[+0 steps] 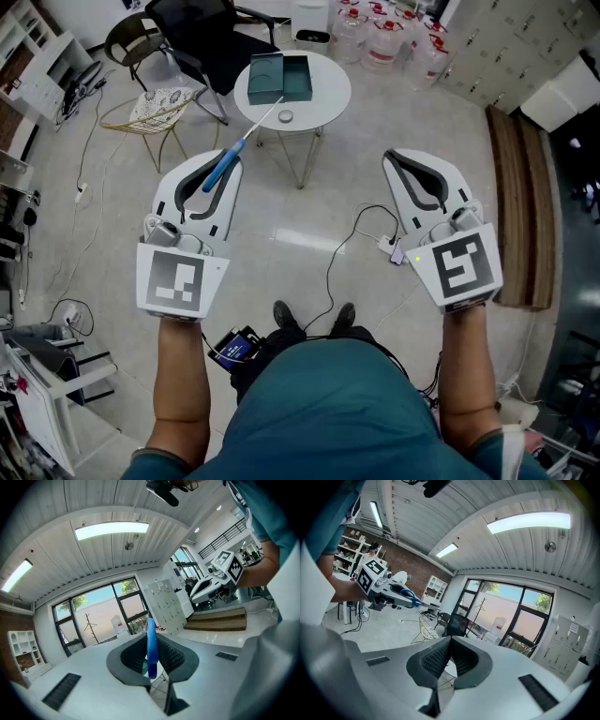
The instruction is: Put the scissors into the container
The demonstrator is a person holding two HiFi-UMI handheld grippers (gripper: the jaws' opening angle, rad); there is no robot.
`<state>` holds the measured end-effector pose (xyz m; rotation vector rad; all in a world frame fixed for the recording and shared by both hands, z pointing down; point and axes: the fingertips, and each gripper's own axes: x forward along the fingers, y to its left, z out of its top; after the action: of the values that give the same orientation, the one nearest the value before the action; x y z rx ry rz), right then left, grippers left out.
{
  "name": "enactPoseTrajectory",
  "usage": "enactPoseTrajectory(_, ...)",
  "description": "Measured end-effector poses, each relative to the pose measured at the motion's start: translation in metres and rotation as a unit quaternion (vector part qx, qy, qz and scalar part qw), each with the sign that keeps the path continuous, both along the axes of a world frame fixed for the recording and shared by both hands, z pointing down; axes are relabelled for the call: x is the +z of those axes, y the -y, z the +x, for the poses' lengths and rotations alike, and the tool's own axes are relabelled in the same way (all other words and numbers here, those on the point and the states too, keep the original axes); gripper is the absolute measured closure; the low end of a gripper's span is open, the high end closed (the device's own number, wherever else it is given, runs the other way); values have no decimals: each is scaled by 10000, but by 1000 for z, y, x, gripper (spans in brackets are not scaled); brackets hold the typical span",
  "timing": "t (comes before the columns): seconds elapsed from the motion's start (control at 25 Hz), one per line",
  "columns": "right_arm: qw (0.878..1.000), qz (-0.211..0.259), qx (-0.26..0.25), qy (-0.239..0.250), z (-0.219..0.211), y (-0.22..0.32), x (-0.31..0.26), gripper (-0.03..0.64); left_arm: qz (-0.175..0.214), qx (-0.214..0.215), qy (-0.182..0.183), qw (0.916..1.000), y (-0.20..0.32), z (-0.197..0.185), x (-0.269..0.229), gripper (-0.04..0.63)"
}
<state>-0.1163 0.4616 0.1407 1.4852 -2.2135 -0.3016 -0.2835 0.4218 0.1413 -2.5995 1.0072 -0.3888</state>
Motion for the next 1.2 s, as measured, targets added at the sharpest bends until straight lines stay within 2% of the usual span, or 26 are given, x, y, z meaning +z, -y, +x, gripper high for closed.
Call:
enactPoseTrajectory(0.44,9999,102,72,-112,-49,21,-1,580,106,198,-22,9997,21,-43,-1,531)
enactPoseTrajectory(0.76,9995,283,83,108,-76,37,-25,578,223,281,-75,9993,37,-64,-13,531)
enactPoseTrajectory(1.0,9991,376,76,160,-52,64,-33,578,219,170,17,9996,54,-47,-16,531)
enactPoseTrajectory(1.2,9988,423,-94,240,-3,90,-34,578,169,-79,150,9997,76,-3,-12,531)
